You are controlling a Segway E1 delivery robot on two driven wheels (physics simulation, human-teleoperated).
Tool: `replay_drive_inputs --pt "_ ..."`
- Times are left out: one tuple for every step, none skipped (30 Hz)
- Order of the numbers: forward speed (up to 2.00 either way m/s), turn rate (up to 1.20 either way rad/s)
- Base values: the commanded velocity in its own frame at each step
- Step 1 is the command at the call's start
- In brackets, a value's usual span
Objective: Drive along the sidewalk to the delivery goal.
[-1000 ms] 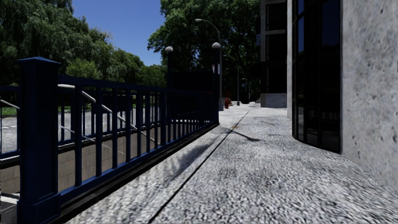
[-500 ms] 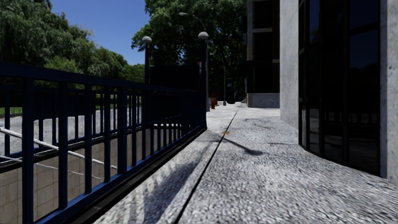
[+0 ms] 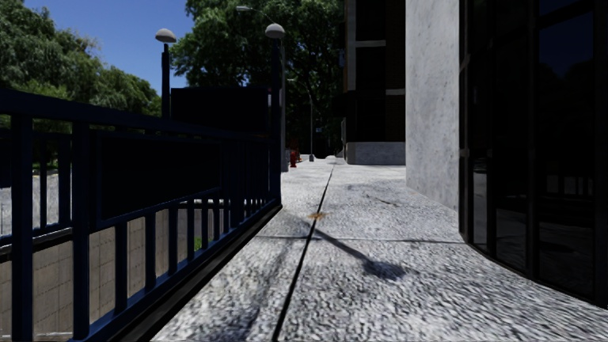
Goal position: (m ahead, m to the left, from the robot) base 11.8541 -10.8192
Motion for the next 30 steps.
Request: replay_drive_inputs --pt "2.0 -0.34" --pt "2.0 -0.34" --pt "2.0 -0.34" --pt "2.0 -0.34" --pt "2.0 -0.34" --pt "2.0 -0.34" --pt "2.0 -0.34" --pt "2.0 -0.34" --pt "2.0 -0.32" --pt "2.0 -0.16" --pt "2.0 0.0" --pt "2.0 0.0" --pt "2.0 0.0" --pt "2.0 0.0" --pt "2.0 0.0" --pt "2.0 0.0" --pt "2.0 0.0" --pt "2.0 0.0" --pt "2.0 0.0" --pt "2.0 0.0" --pt "2.0 0.0" --pt "2.0 0.0" --pt "2.0 -0.04" --pt "2.0 -0.16" --pt "2.0 -0.21" --pt "2.0 -0.21" --pt "2.0 -0.23" --pt "2.0 -0.23" --pt "2.0 -0.23" --pt "2.0 -0.23"
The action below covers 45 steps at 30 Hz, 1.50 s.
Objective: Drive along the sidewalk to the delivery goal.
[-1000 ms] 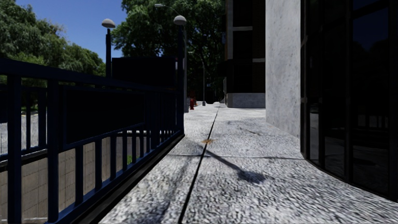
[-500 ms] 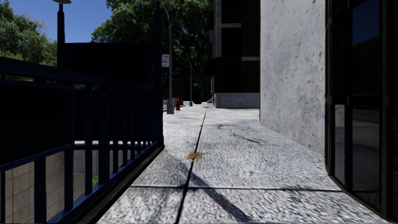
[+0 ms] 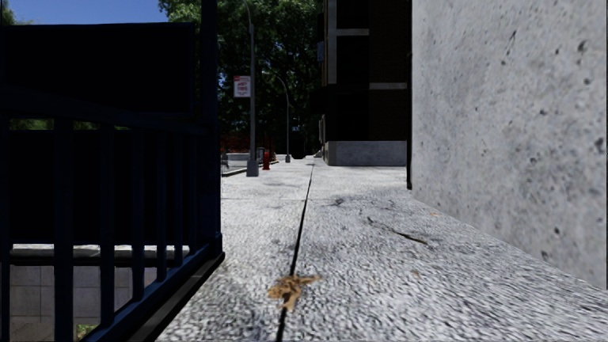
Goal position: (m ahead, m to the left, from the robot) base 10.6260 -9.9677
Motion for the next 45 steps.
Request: replay_drive_inputs --pt "2.0 -0.23" --pt "2.0 -0.23" --pt "2.0 -0.23" --pt "2.0 -0.23" --pt "2.0 -0.23" --pt "2.0 -0.23" --pt "2.0 -0.23" --pt "2.0 -0.23" --pt "2.0 -0.23" --pt "2.0 -0.23" --pt "2.0 -0.18" --pt "2.0 0.0" --pt "2.0 0.0" --pt "2.0 0.0" --pt "2.0 0.0" --pt "2.0 0.0" --pt "2.0 0.0" --pt "2.0 0.0" --pt "2.0 0.0" --pt "2.0 0.0" --pt "2.0 0.0" --pt "2.0 0.0" --pt "2.0 0.0" --pt "2.0 0.0" --pt "2.0 0.0" --pt "2.0 0.0" --pt "2.0 0.0" --pt "2.0 0.0" --pt "2.0 0.0" --pt "2.0 0.0" --pt "2.0 0.0" --pt "2.0 0.0" --pt "2.0 0.0" --pt "2.0 0.0" --pt "2.0 0.0" --pt "2.0 0.0" --pt "2.0 0.0" --pt "2.0 0.0" --pt "2.0 0.0" --pt "2.0 0.0" --pt "2.0 0.0" --pt "2.0 0.0" --pt "2.0 0.0" --pt "2.0 0.0" --pt "2.0 0.0"
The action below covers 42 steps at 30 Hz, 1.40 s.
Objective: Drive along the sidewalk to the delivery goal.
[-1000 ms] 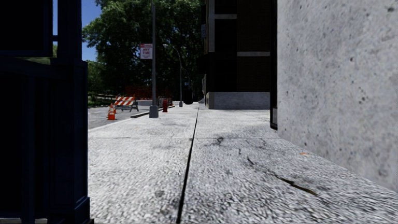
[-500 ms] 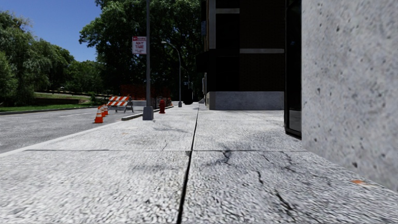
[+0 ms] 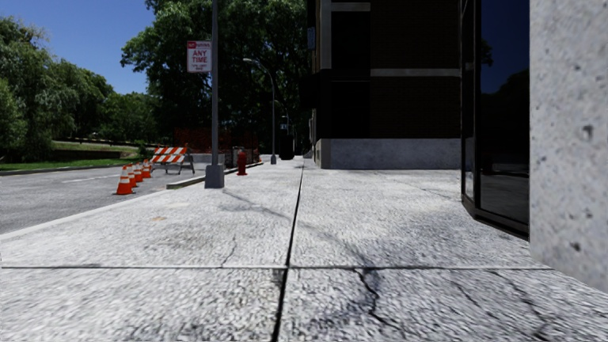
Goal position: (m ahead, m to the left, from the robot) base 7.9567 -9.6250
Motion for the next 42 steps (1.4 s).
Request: replay_drive_inputs --pt "2.0 0.0" --pt "2.0 0.0" --pt "2.0 0.0" --pt "2.0 0.0" --pt "2.0 0.0" --pt "2.0 0.0" --pt "2.0 0.0" --pt "2.0 0.0" --pt "2.0 0.0" --pt "2.0 0.0" --pt "2.0 0.0" --pt "2.0 0.0" --pt "2.0 0.0" --pt "2.0 0.0" --pt "2.0 0.0" --pt "2.0 0.0" --pt "2.0 0.0" --pt "2.0 0.0" --pt "2.0 0.0" --pt "2.0 0.0" --pt "2.0 -0.09" --pt "2.0 -0.14" --pt "2.0 -0.21" --pt "2.0 -0.21" --pt "2.0 -0.28" --pt "2.0 -0.37" --pt "2.0 -0.42" --pt "2.0 -0.42" --pt "2.0 -0.43" --pt "2.0 -0.43" --pt "2.0 -0.43" --pt "2.0 -0.43" --pt "2.0 -0.43" --pt "2.0 -0.43" --pt "2.0 -0.43" --pt "2.0 -0.43" --pt "2.0 -0.43" --pt "2.0 -0.43" --pt "2.0 -0.43" --pt "2.0 -0.43" --pt "2.0 -0.43" --pt "2.0 -0.43"
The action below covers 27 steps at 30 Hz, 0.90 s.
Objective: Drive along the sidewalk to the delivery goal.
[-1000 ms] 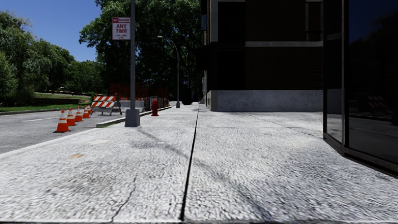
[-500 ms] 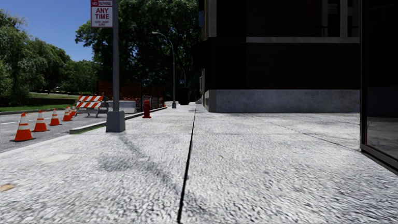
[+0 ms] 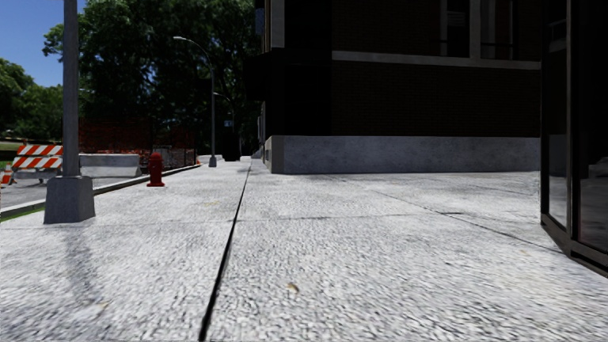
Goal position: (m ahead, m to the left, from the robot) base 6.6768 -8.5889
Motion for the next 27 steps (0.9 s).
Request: replay_drive_inputs --pt "2.0 -0.43" --pt "2.0 -0.43" --pt "2.0 -0.43" --pt "2.0 -0.43" --pt "2.0 -0.43" --pt "2.0 -0.42" --pt "2.0 -0.42" --pt "2.0 -0.42" --pt "2.0 -0.42" --pt "2.0 -0.42" --pt "2.0 -0.42" --pt "2.0 -0.41" --pt "2.0 -0.41" --pt "2.0 -0.41" --pt "2.0 -0.41" --pt "2.0 -0.41" --pt "2.0 -0.41" --pt "2.0 -0.41" --pt "2.0 -0.41" --pt "2.0 -0.41" --pt "2.0 -0.41" --pt "2.0 -0.41" --pt "2.0 -0.41" --pt "2.0 -0.41" --pt "2.0 -0.41" --pt "2.0 -0.41" --pt "2.0 -0.41"
